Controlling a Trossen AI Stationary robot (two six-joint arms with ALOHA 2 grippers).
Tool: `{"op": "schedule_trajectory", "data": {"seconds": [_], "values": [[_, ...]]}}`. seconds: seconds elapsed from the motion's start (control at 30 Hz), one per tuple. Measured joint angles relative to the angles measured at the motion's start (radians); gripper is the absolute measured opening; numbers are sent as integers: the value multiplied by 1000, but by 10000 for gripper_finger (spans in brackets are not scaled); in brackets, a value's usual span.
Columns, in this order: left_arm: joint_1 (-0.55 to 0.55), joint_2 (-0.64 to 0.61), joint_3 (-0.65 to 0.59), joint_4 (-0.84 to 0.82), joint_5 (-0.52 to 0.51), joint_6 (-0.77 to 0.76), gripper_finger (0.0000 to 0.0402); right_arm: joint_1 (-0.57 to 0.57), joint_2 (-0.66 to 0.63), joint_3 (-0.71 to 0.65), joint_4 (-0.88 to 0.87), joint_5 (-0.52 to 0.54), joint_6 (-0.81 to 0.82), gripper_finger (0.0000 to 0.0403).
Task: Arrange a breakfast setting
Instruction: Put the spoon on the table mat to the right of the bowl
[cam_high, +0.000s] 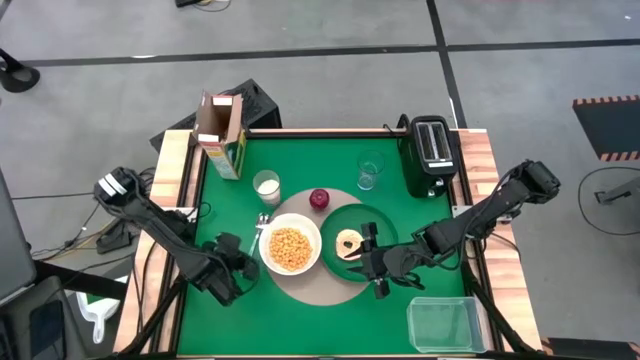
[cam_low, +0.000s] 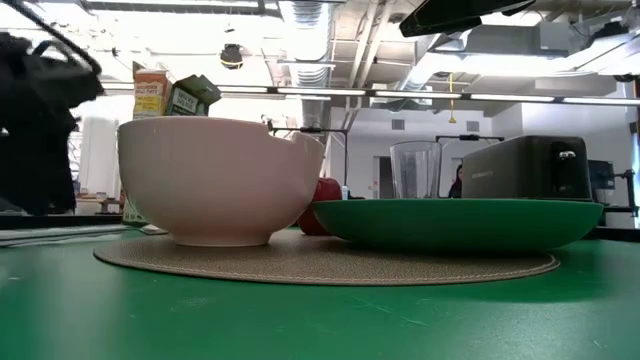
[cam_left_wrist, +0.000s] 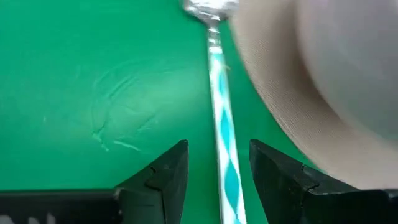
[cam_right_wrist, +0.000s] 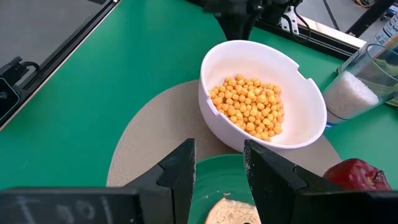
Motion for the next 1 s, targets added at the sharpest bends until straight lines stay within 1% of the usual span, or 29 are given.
{"op": "schedule_trajectory", "data": {"seconds": [0.17,0.33,0.47,0.57,0.63,0.7,0.73,0.9,1.0], "values": [[-1,-110,23,1,8,240,155,0,0,0,1,0,8,163],[-7,-177,41,5,15,464,155,0,0,0,1,0,46,163],[-18,-187,28,-5,66,610,155,0,0,0,1,0,94,163],[-20,-173,-9,-6,134,702,155,3,0,0,1,0,116,163],[-17,-155,-38,6,187,734,152,4,0,0,1,-3,133,163],[-16,-140,-62,28,227,770,140,8,0,0,0,-4,150,163],[-16,-130,-68,40,231,789,130,9,0,0,1,-4,156,163],[-16,-78,-68,49,181,888,64,9,0,0,1,-3,182,163],[-16,-34,-68,48,185,941,28,9,0,0,1,-4,199,163]]}}
